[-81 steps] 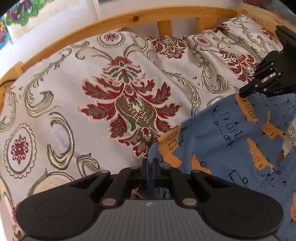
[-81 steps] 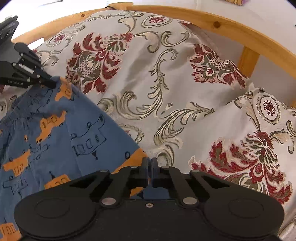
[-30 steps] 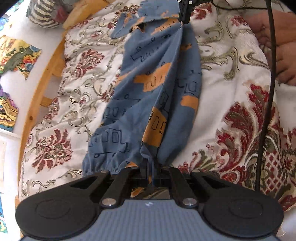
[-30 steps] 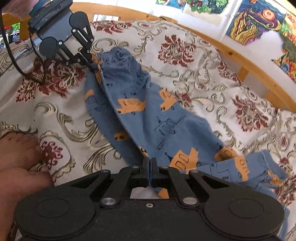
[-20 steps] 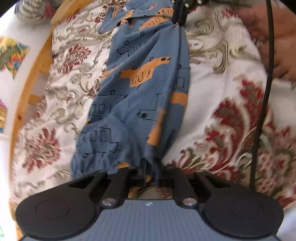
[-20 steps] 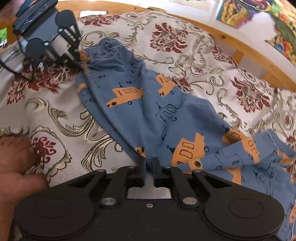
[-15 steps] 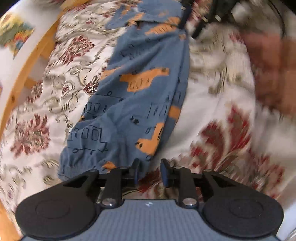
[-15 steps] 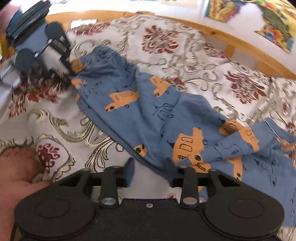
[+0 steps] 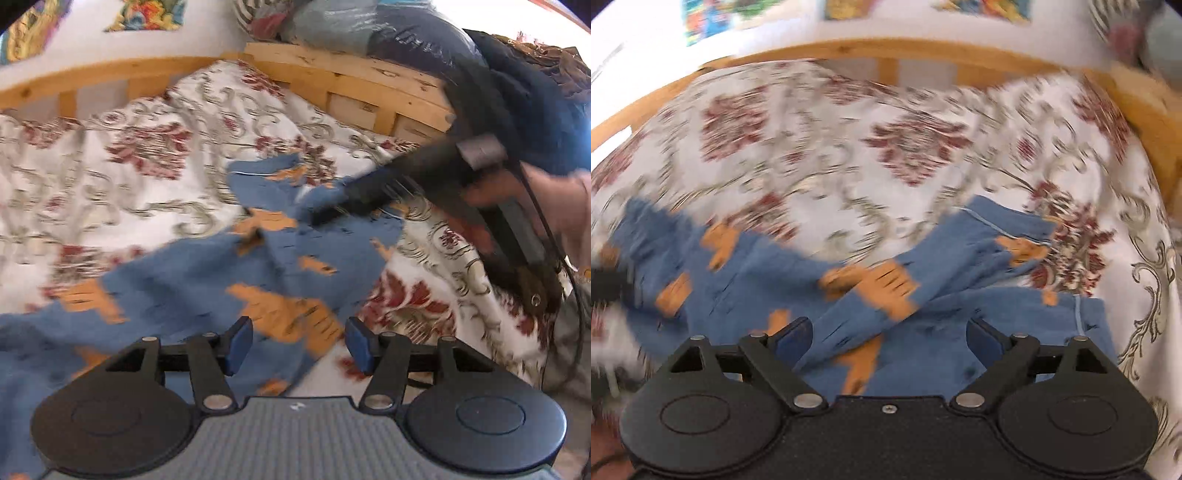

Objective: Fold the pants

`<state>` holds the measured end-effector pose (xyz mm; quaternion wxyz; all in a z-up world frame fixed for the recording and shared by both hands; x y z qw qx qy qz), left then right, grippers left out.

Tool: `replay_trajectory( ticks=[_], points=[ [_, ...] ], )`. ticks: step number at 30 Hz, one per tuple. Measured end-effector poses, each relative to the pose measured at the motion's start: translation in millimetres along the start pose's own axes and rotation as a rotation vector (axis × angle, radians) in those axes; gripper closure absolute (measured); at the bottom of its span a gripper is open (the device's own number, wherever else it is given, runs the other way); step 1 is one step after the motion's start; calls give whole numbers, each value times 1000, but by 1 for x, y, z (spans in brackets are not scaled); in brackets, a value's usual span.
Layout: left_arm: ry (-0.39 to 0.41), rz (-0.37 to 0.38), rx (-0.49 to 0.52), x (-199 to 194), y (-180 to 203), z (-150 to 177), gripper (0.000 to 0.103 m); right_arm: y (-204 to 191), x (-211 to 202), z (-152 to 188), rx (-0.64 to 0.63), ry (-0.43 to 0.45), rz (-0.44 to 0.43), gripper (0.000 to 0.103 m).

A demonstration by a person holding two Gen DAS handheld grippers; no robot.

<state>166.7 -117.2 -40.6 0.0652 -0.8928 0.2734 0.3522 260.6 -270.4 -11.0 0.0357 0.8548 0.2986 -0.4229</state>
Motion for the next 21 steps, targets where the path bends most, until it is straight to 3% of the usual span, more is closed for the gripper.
replay_trajectory(
  ticks=[2,6,12,16,18,19,21],
  points=[
    [-3,-12,-19,15,8,1,51,17,11,-15,74,-36,-13,12],
    [-60,-27,-92,37,10,11,87,41,38,-53,128,-61,7,16],
    [-93,-52,-86,49,8,23,92,62,103,-105,177,-139,100,34],
    [-90,-67,-61,49,11,24,94,80,141,-102,256,-237,178,56],
    [-93,-69,-65,49,10,25,96,84,149,-95,294,-261,176,59],
    [-94,-67,-72,49,10,24,96,86,149,-93,302,-252,177,64],
    [-96,-65,-86,50,8,25,99,87,146,-92,316,-228,154,84]
  ],
)
Point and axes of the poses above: each gripper's, at about its wrist camera, not at the fingertips, and x roughly the way its jaws point, y to its right, z to its underside, the point moved 9 cm from there along x, roughly the way its jaws point, and after that the axes turned 10 degrees about -z, right-handed, at the moved point
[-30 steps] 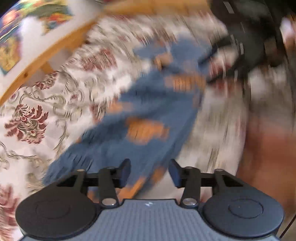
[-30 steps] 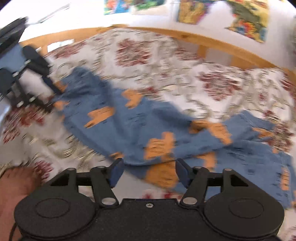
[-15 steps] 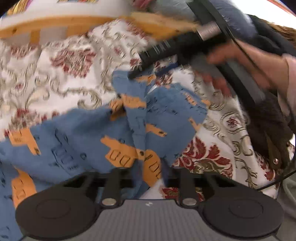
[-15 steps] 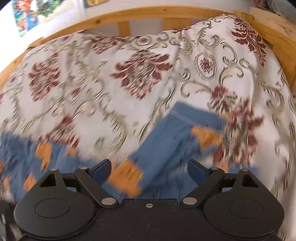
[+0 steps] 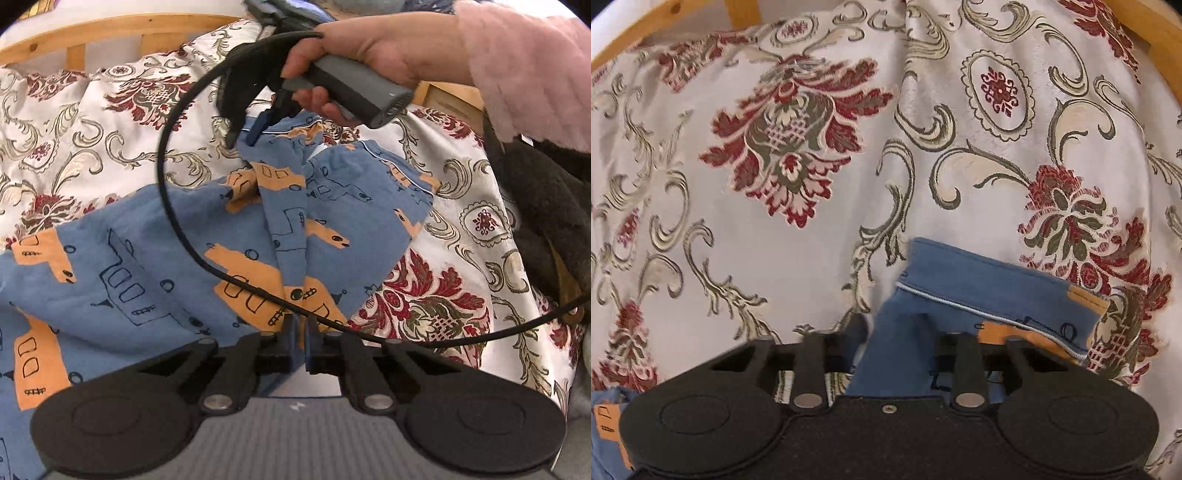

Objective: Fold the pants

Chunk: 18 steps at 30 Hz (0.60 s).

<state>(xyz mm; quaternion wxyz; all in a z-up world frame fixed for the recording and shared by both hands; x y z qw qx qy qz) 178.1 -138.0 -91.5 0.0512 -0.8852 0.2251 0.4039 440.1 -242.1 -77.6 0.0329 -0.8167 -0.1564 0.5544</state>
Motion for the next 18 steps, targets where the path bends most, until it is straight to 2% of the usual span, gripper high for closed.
replay_trajectory(
  ticks=[1,2,5,9,13,18],
  points=[
    [-1,0,-6,0,-1,-1,100,1,-3,1,15,6,-20,94],
    [-1,-1,-9,0,-2,-1,101,2,-6,1,27,17,-40,98],
    [-1,-9,-10,0,-1,-1,101,5,-19,2,29,50,-65,103],
    [9,-20,4,-4,0,-1,102,12,-47,3,55,127,-106,103],
    [29,-49,60,-12,2,-3,103,24,-102,9,72,275,-142,103],
    [66,-91,183,-23,7,-10,103,59,-179,55,158,462,-142,103]
  ],
)
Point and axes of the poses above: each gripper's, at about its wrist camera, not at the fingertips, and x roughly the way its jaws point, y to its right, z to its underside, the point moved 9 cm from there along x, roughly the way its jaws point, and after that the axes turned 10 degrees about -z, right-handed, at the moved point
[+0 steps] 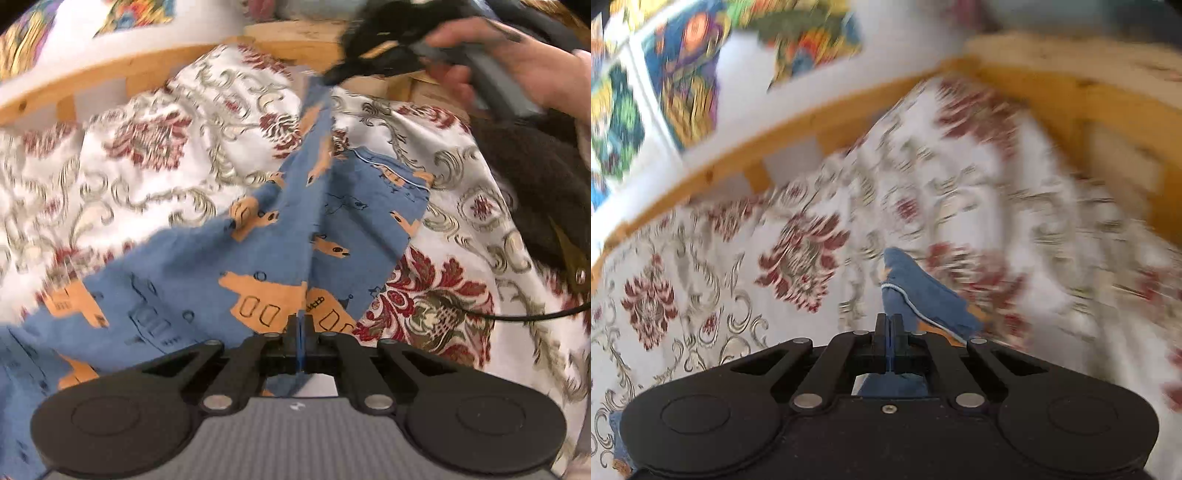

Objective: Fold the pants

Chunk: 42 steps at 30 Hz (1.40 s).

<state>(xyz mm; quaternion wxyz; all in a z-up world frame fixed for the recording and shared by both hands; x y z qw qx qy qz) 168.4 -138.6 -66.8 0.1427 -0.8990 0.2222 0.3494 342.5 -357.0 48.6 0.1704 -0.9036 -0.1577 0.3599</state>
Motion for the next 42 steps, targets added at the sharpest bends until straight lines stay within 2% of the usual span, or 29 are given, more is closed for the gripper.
replay_trajectory(
  ticks=[5,7,11,12,14,15,17,19,22,25,28,31,33,34,37,42],
  points=[
    [16,-46,164,-6,8,4,103,42,-68,50,191,124,21,103],
    [5,-59,202,-5,11,9,103,58,-73,79,226,126,43,103],
    [-21,-67,226,0,15,12,103,86,-58,125,253,96,87,101],
    [-23,-70,235,1,16,12,103,90,-56,130,257,96,91,96],
    [-26,-75,251,0,16,12,103,94,-54,135,268,109,86,78],
    [-29,-77,258,0,17,13,103,96,-54,135,274,122,73,73],
    [-34,-82,274,0,18,14,103,100,-57,133,282,150,45,56],
    [-42,-89,292,1,20,15,103,105,-55,131,291,166,39,53],
    [-48,-99,315,3,23,17,103,115,-53,132,337,179,58,55],
    [-58,-104,328,3,24,20,103,129,-51,132,397,194,83,72],
    [-64,-109,333,4,23,22,103,139,-43,134,427,182,83,76],
    [-67,-113,330,3,23,22,103,136,-37,135,379,153,94,76],
    [-69,-116,327,3,23,21,103,136,-36,136,362,147,110,82],
    [-68,-117,325,3,24,21,103,137,-36,136,357,150,119,90],
    [-66,-120,317,2,24,21,103,133,-37,134,308,162,132,95],
    [-51,-102,270,-2,27,16,103,112,-52,119,98,213,225,97]
  ],
)
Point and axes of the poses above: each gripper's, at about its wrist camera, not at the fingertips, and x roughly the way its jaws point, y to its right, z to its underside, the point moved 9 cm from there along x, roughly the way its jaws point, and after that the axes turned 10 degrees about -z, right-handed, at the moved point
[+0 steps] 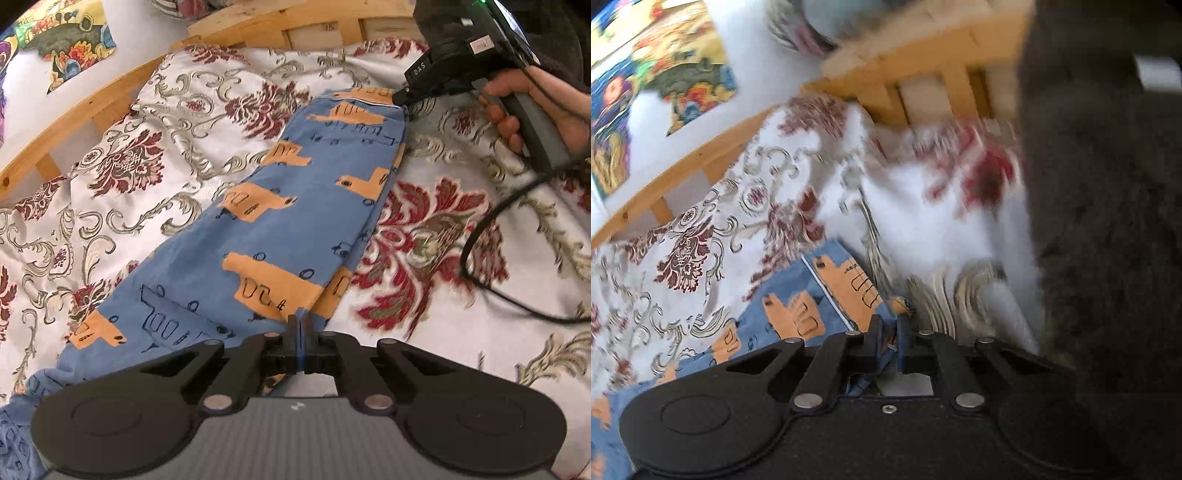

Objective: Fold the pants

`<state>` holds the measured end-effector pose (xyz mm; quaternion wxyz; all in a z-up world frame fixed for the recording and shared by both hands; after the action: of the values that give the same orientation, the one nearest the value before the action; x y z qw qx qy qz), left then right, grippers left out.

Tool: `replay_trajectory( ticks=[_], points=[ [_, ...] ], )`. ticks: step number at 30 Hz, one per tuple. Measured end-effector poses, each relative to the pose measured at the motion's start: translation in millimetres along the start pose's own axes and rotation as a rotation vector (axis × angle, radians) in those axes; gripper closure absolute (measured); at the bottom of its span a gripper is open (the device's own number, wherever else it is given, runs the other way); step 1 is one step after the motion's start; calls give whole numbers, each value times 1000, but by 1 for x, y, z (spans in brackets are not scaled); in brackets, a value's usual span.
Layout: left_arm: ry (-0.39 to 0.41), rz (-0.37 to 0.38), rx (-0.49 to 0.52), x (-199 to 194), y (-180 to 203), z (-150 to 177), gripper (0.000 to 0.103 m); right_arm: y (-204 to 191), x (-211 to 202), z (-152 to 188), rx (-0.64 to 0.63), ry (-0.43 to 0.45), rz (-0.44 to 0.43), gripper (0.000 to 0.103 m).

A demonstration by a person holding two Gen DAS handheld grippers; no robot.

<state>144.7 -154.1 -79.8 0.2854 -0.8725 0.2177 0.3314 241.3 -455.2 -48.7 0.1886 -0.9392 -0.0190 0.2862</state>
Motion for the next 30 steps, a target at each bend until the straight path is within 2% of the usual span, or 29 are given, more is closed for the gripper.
replay_trajectory(
  ticks=[2,4,6,9,11,13,14,16,18,20,22,23,24,25,28,30],
  points=[
    [-2,20,-4,2,5,-1,103,-10,-6,-9,-127,41,31,98],
    [-32,70,-18,10,13,4,103,-12,0,-6,-242,29,89,99],
    [-36,101,-71,13,11,8,102,-3,12,5,-247,-24,105,98],
    [-37,180,-190,0,-3,11,94,-1,10,5,-240,-17,91,95],
    [-17,178,-241,-13,-20,16,91,-7,4,1,-263,13,93,82],
    [9,133,-279,-26,-38,22,87,-14,-6,-2,-301,43,106,70],
    [15,86,-312,-31,-53,28,83,-21,-12,-3,-334,69,113,67],
    [-10,-16,-392,-33,-83,42,83,-40,-23,0,-427,99,105,65],
    [-58,-143,-497,-33,-118,65,83,-60,-25,8,-501,104,60,65],
    [-113,-274,-578,-32,-155,93,83,-74,-17,18,-528,55,4,66],
    [-183,-362,-616,-29,-183,120,82,-77,-4,29,-514,-7,-24,66],
    [-213,-398,-623,-29,-195,134,86,-73,4,34,-502,-46,-19,66],
    [-223,-413,-633,-31,-204,145,97,-69,11,39,-484,-80,-13,66],
    [-226,-416,-654,-34,-213,154,99,-62,17,43,-459,-109,-10,66],
    [-216,-385,-744,-46,-230,170,100,-47,24,41,-384,-128,-22,63],
    [-212,-372,-757,-50,-231,174,100,-47,24,40,-388,-131,-16,63]
  ],
)
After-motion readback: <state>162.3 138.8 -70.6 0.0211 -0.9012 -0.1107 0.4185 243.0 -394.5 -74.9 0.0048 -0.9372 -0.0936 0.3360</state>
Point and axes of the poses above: each gripper's, at about its wrist camera, not at the fingertips, and x roughly the way its jaws point, y to its right, z to its underside, the point moved 9 cm from there along x, roughly the way its jaws point, and after that the axes turned 10 degrees about -z, right-handed, at the moved point
